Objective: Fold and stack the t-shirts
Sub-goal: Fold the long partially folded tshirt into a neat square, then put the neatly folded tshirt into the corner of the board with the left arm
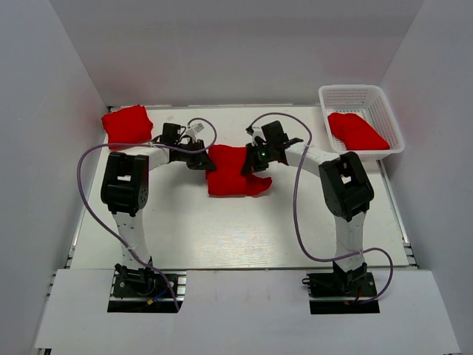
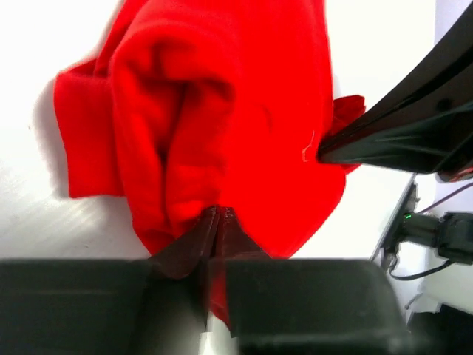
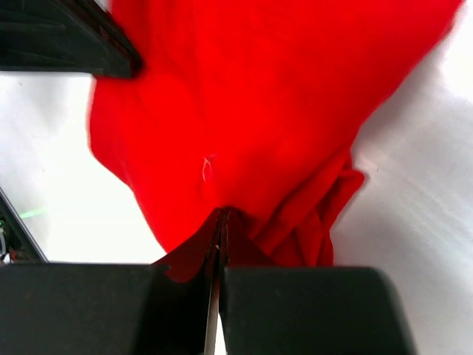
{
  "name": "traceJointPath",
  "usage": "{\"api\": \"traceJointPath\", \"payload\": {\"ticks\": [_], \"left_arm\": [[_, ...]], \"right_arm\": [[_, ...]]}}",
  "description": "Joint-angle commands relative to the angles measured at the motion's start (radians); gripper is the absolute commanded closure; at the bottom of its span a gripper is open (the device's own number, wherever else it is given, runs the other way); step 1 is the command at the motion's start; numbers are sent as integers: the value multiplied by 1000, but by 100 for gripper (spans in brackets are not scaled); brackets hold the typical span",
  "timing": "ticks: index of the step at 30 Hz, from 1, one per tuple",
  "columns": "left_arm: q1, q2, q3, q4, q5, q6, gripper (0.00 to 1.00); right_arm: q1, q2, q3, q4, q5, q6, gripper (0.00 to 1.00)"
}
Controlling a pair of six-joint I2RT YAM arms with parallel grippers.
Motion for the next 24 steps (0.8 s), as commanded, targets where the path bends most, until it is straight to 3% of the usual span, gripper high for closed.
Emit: {"api": "traceJointPath", "payload": {"ticks": [1, 3, 4, 5, 8, 12, 19, 24], "left_arm": [[10, -86, 72, -59, 7, 50, 71], [10, -146, 123, -95, 7, 70, 56], [10, -172, 137, -136, -11, 70, 39], [10, -198, 157, -159, -63, 85, 32], [10, -275, 166, -242, -158, 115, 13], [10, -321, 67, -270, -252, 142, 7], [10, -330, -169, -71, -229, 81, 6], [-8, -292, -219, 61, -229, 29, 6]], "right_arm": [[-4, -99, 106, -35, 19, -25, 100], [-4, -127, 131, -43, 30, -19, 99], [-4, -156, 146, -49, 36, -28, 95], [-9, -176, 160, -58, 40, -36, 83], [-6, -209, 186, -125, 50, -46, 64], [-6, -258, 140, -163, 97, -60, 45], [-21, -308, 22, -172, 159, -28, 37], [-29, -334, -21, -172, 174, -17, 37]]}}
